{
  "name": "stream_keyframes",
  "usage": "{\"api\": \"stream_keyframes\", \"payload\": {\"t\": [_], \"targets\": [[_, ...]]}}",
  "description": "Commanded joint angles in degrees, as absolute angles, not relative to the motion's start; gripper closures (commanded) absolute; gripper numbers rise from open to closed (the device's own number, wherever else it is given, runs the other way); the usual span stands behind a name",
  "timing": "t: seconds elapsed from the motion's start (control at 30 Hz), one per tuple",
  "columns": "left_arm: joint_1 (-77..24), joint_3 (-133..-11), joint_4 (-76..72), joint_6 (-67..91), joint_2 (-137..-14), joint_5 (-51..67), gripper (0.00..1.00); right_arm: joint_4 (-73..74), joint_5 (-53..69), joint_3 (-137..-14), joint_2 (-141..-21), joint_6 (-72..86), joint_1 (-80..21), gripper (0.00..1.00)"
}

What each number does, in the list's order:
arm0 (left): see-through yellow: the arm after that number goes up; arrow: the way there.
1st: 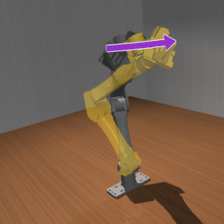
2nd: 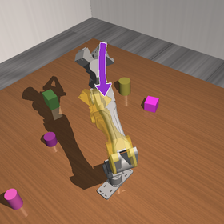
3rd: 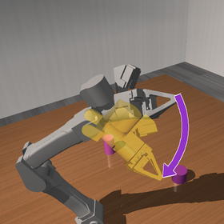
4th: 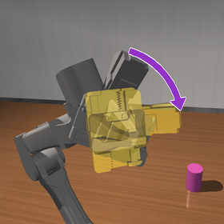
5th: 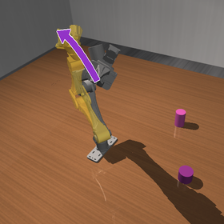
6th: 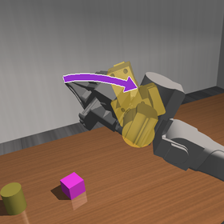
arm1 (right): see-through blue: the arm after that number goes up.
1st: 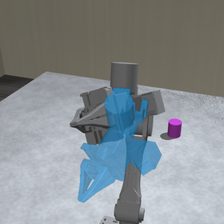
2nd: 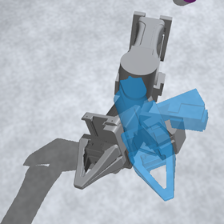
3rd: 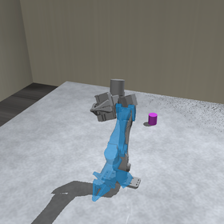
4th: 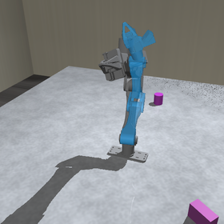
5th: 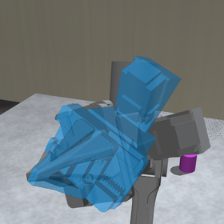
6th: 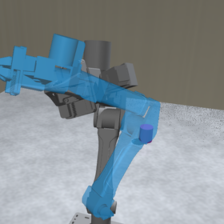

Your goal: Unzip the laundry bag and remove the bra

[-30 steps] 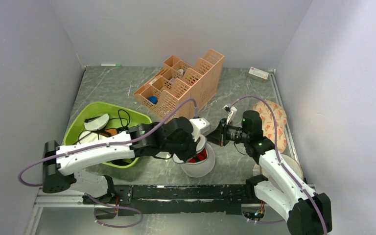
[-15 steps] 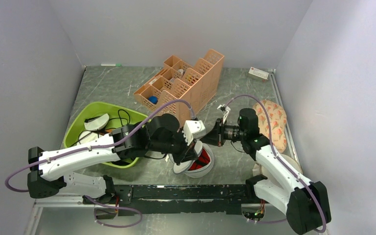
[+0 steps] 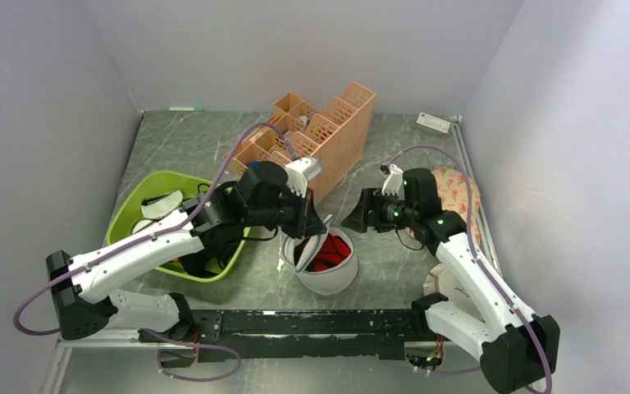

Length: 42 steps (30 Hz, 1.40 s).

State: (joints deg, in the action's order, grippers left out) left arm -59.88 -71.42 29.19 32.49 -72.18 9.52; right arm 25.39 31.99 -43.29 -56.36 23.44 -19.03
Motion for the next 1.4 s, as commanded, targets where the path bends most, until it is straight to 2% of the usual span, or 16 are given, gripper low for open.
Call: {"api": "stream_keyframes", "payload": {"t": [0.0, 0.23, 0.4, 0.6, 0.7, 0.83, 0.9, 0.97, 1.0, 1.13, 1.27, 1.37], "targets": [[-58.4, -72.1, 26.4, 38.2, -69.7, 9.4, 0.93, 41.5, 19.9, -45.4, -53.9, 26.7, -20.1, 0.21], [-57.2, -73.6, 27.0, 41.3, -69.4, 8.9, 0.93, 43.5, 16.7, -44.3, -48.4, 39.7, -24.7, 0.19], [-57.0, -75.0, 28.6, 42.4, -70.0, 8.6, 0.93, 41.0, 13.9, -42.1, -46.9, 47.2, -32.6, 0.19], [-56.8, -75.1, 29.1, 42.9, -69.5, 7.3, 0.93, 38.0, 5.4, -39.4, -51.2, 54.1, -45.3, 0.19], [-56.6, -75.5, 31.4, 42.5, -68.8, 5.4, 0.93, 39.2, -0.5, -39.7, -53.8, 55.2, -49.3, 0.24], [-55.4, -75.6, 35.4, 41.9, -67.2, 2.7, 0.93, 43.6, -5.3, -40.2, -55.7, 52.7, -49.5, 0.34], [-54.3, -75.7, 37.6, 41.8, -66.5, 2.0, 0.93, 45.4, -6.7, -40.3, -55.6, 51.7, -49.5, 0.48], [-53.0, -75.7, 39.7, 41.6, -66.1, 1.8, 0.93, 46.9, -8.8, -40.6, -55.2, 51.3, -49.5, 0.68], [-52.4, -75.8, 40.8, 41.6, -65.9, 1.6, 0.93, 47.8, -10.2, -41.1, -55.0, 51.1, -49.5, 0.73], [-49.2, -75.5, 45.5, 41.4, -65.8, 0.8, 0.93, 49.9, -15.9, -43.8, -55.3, 47.8, -48.7, 0.77], [-45.2, -72.5, 46.9, 40.5, -64.4, 2.7, 0.93, 46.4, -15.4, -44.6, -56.9, 41.9, -45.0, 0.95], [-41.1, -70.2, 48.0, 39.2, -63.2, 3.4, 0.93, 44.6, -11.9, -45.4, -57.8, 38.8, -40.2, 1.00]]}}
